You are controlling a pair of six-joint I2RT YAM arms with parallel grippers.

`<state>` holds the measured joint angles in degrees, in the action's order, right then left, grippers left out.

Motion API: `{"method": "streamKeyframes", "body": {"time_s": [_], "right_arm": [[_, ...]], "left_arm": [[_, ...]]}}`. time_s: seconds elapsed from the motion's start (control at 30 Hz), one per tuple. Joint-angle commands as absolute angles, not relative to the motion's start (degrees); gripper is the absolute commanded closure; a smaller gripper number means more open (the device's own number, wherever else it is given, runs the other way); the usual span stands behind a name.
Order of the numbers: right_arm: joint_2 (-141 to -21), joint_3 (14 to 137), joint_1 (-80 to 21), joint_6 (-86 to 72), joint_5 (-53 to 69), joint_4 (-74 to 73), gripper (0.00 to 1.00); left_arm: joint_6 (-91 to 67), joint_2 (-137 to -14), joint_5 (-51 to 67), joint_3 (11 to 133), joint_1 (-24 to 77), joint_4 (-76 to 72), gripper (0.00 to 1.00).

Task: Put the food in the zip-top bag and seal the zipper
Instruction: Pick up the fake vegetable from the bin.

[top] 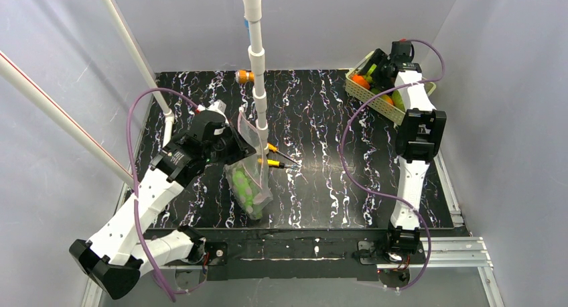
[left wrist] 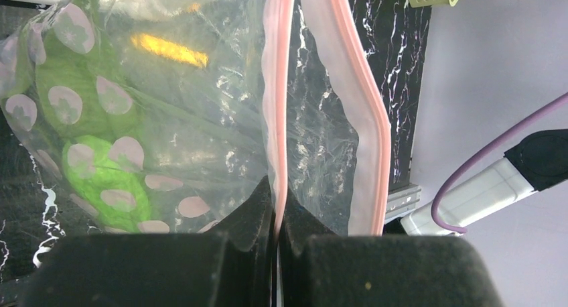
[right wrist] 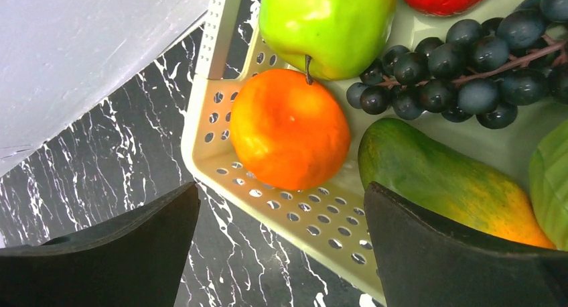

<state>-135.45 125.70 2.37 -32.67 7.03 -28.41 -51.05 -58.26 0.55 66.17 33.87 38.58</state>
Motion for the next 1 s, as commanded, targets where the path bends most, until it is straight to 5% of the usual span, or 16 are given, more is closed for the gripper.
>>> {"method": "streamKeyframes", "body": {"time_s": [0.0, 0.4, 0.7, 0.97], "right_arm": [[-138.0, 128.5, 2.5, -33.5, 9.4, -25.8, 0.02], [-145.1, 132.0, 2.7, -37.3, 14.2, -22.5, 0.12], [-140.9, 134.1, 2.9, -35.0, 12.0, -25.2, 0.63], [-131.2, 131.0, 2.9, -34.7, 9.7, -27.4, 0.91]], "left_arm": [[-50.9, -58.6, 2.4, 67.9, 33.9, 37.8, 1.0], [-51.4, -58.2, 2.4, 66.7, 33.8, 38.1, 1.0], [-52.4, -57.5, 3.3, 65.4, 33.8, 37.8, 1.0], [-52.0, -58.1, 1.1, 65.0, 33.8, 36.7, 1.0]]}}
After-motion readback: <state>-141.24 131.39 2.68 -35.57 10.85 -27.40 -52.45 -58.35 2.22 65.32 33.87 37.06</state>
